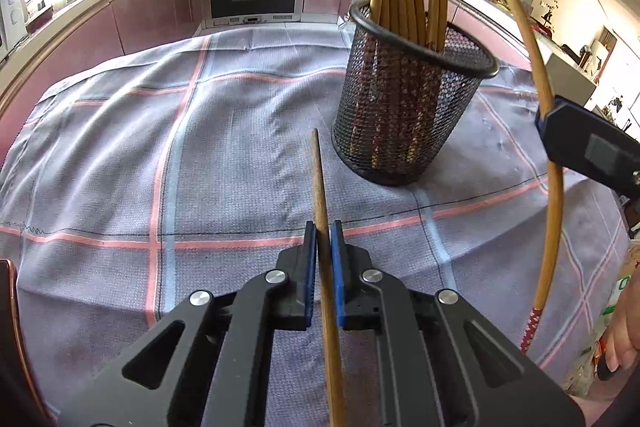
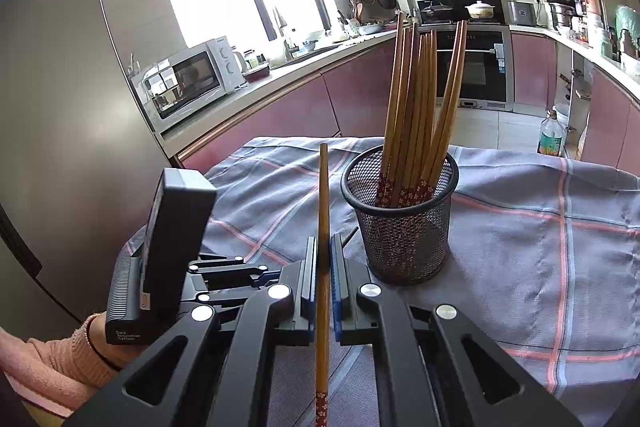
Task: Organize utensils
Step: 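Lift both held chopsticks upright from the cloth toward the mesh cup, then lower both chopsticks into the mesh cup among the others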
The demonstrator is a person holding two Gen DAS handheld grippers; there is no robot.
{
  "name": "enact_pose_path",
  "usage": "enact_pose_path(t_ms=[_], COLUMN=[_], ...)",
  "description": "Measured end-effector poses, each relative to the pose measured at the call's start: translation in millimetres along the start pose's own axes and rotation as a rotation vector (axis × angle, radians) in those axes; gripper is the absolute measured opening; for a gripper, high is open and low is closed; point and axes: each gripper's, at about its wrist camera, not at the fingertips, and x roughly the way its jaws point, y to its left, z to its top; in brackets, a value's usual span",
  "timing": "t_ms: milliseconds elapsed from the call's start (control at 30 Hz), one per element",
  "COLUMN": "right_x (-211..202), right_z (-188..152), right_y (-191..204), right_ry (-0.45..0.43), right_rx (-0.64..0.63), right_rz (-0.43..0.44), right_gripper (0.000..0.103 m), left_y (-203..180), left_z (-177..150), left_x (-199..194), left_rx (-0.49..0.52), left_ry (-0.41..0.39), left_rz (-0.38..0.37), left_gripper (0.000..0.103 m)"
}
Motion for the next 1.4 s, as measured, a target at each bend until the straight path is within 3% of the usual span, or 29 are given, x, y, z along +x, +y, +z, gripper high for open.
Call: enact_pose_path(t_ms=[500, 1000, 1400], right_x=[-16.8, -26.4, -32.5], right_z=[10.9, 26.1, 33.6], right_y=[-1.6, -0.5, -0.9], right_ry=[-0.064, -0.114, -0.148], right_rx=[0.003, -0.020, -0.034], right_rz=[0.000, -0.004, -0.014], right_gripper=[0.005, 0.005, 0.005], left_y=[8.2, 2.8, 0.9], left_z=[14.4, 22.4, 32.8], left_x=[-80.0, -127.2, -133.2], left_rx=[-0.043, -0.044, -0.035], left_ry=[-0.152, -0.248, -0.277], left_rz=[-0.170, -0.241, -0.250], left_gripper=[0.007, 0.007, 0.007])
